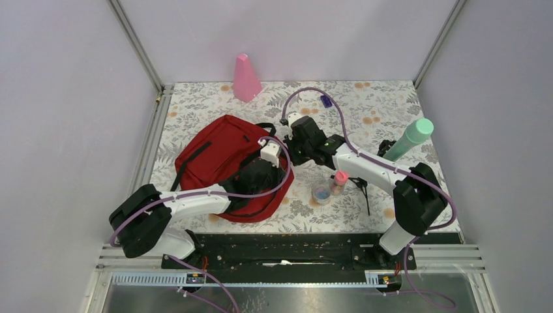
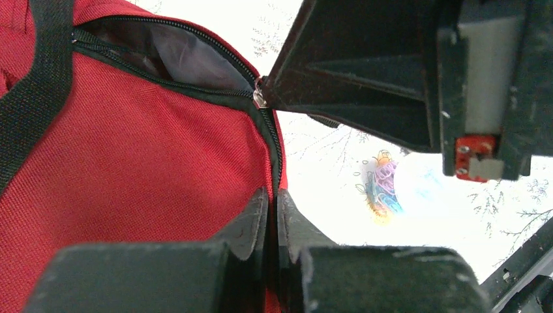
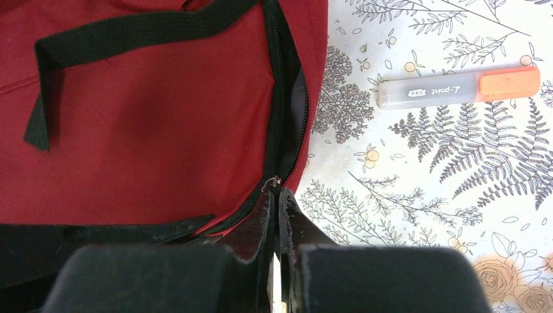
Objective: Pack the student bag
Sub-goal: Zip the student bag at the center of the board, then unzip the student bag at the center of the board.
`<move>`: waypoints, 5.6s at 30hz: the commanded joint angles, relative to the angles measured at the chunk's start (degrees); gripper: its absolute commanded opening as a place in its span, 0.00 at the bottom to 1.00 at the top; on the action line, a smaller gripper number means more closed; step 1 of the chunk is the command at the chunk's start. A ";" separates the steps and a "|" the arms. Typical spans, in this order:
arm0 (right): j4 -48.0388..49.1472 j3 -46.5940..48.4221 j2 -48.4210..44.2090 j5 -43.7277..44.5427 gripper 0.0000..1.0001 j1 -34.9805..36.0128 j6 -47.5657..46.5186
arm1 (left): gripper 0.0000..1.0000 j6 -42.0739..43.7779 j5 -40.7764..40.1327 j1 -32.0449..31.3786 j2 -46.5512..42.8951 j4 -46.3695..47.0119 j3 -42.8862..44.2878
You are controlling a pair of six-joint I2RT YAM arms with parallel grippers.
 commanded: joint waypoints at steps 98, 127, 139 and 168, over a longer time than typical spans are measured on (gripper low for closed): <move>-7.04 17.81 1.74 -0.66 0.74 -4.25 -5.79 | 0.88 1.83 12.69 -1.21 -18.30 -22.96 7.30; 1.27 18.73 12.73 -5.45 0.71 -0.97 8.45 | 0.61 0.80 15.81 23.07 -7.21 -25.85 8.33; -1.66 27.81 21.87 -4.71 0.59 2.46 5.75 | 0.46 -5.25 22.53 22.85 -10.28 -18.27 -0.48; -3.80 31.41 24.15 2.88 0.00 5.06 2.11 | 0.94 -5.01 3.48 24.45 -22.24 -32.24 4.80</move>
